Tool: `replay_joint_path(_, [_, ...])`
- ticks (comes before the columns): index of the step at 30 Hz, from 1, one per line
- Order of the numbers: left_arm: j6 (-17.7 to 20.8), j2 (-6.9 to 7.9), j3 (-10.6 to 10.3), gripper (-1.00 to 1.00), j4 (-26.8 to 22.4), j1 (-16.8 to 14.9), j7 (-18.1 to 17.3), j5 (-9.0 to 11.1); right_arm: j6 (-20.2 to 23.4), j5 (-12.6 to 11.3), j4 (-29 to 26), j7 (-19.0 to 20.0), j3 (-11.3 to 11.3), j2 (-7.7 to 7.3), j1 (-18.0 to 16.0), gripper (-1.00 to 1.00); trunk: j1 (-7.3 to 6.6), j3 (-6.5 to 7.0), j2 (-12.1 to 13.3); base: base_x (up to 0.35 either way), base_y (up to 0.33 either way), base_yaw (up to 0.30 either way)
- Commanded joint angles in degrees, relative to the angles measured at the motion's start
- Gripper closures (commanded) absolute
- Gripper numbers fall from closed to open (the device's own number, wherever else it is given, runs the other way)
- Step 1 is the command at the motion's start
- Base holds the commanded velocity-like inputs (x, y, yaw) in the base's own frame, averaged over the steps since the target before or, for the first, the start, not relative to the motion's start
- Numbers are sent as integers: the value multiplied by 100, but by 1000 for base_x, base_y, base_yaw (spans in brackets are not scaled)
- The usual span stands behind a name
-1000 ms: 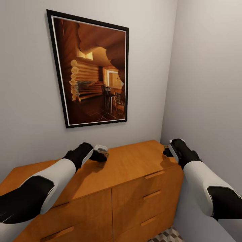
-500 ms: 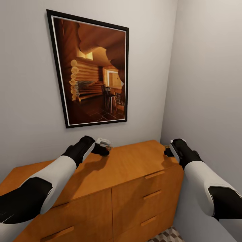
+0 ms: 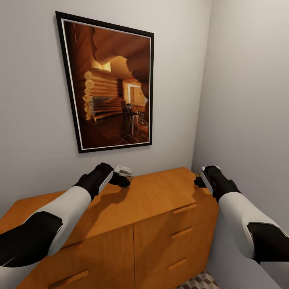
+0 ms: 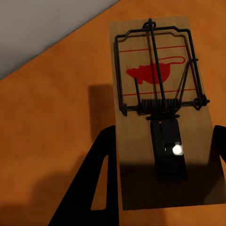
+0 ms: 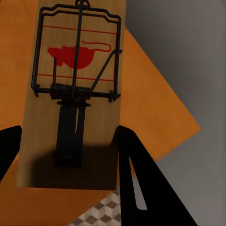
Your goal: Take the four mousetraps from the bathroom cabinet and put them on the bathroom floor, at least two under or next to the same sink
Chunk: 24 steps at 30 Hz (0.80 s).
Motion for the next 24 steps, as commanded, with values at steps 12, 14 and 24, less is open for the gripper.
replay_joint_path(12, [16,33,181,100,127,-9,34,349,-44,62,1,25,-14,80,-5,100,0,-7,-4,-118,0,0])
replay_joint_path(14, [15,37,197,100,141,-7,35,373,-55,70,1,25,-14,116,-5,100,0,-7,-4,-318,0,0])
replay_joint_path(24, [15,41,220,100,162,-4,35,405,-143,77,5,25,-18,156,-5,100,0,-7,-4,-339,0,0])
